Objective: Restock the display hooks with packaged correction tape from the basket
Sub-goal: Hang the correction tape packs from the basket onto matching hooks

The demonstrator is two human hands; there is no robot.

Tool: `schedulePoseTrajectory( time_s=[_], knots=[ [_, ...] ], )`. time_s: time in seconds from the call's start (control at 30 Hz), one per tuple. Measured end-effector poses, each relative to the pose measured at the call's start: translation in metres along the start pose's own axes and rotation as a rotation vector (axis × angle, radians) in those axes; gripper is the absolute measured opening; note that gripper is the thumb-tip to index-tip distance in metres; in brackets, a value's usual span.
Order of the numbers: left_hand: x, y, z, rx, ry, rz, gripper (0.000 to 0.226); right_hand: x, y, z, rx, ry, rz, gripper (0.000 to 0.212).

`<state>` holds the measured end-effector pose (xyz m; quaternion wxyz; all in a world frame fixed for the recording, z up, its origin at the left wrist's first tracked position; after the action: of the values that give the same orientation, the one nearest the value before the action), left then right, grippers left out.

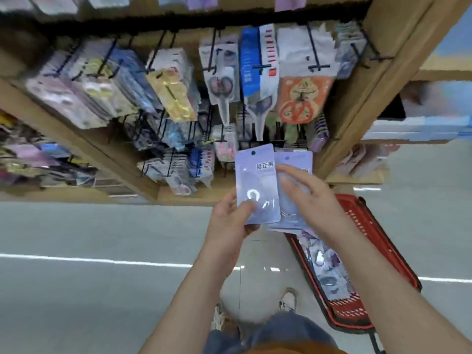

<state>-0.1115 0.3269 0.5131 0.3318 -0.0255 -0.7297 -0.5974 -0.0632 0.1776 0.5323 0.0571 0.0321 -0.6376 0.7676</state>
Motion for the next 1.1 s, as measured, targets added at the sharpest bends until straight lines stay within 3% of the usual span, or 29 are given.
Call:
schedulePoseTrajectory(
  time_s=[0.17, 0.27, 0.47, 0.67, 0.83, 1.1],
  knots=[
    [-0.009, 0.028, 0.103, 0.001, 0.081, -0.043, 0.026, 0.014, -0.031, -0.108, 0.011, -0.244, 0.026, 0.035],
    [-0.015, 0.051, 0.165, -0.016, 0.113, -0.099, 0.025, 0.021, -0.048, -0.167, 0.005, -0.3, 0.054, 0.037],
    [-0.042, 0.121, 0.26, 0.22, 0.2, -0.158, 0.015, 0.037, -0.078, -0.255, 0.038, -0.436, 0.121, 0.041],
    [-0.07, 0.161, 0.294, 0.203, 0.237, -0.192, 0.009, 0.038, -0.107, -0.299, 0.13, -0.418, 0.215, 0.047],
    [-0.094, 0.186, 0.31, 0.185, 0.183, -0.169, 0.014, 0.018, -0.128, -0.324, 0.033, -0.434, 0.242, 0.045],
    [-0.148, 0.269, 0.309, 0.386, 0.274, -0.335, 0.012, -0.037, -0.176, -0.369, -0.041, -0.431, 0.335, 0.033]
  ],
)
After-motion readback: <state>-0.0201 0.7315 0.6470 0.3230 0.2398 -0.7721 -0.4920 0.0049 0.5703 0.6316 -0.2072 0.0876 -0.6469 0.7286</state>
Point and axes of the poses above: each hand's wrist, its own x-axis away from the middle knuckle, its own z-axis out of the back of the hand, y = z × x, the point moved 2 cm from there along -x, towards the middle knuckle, and after that the axes turned 15 degrees about y, right-handed, at the moved point
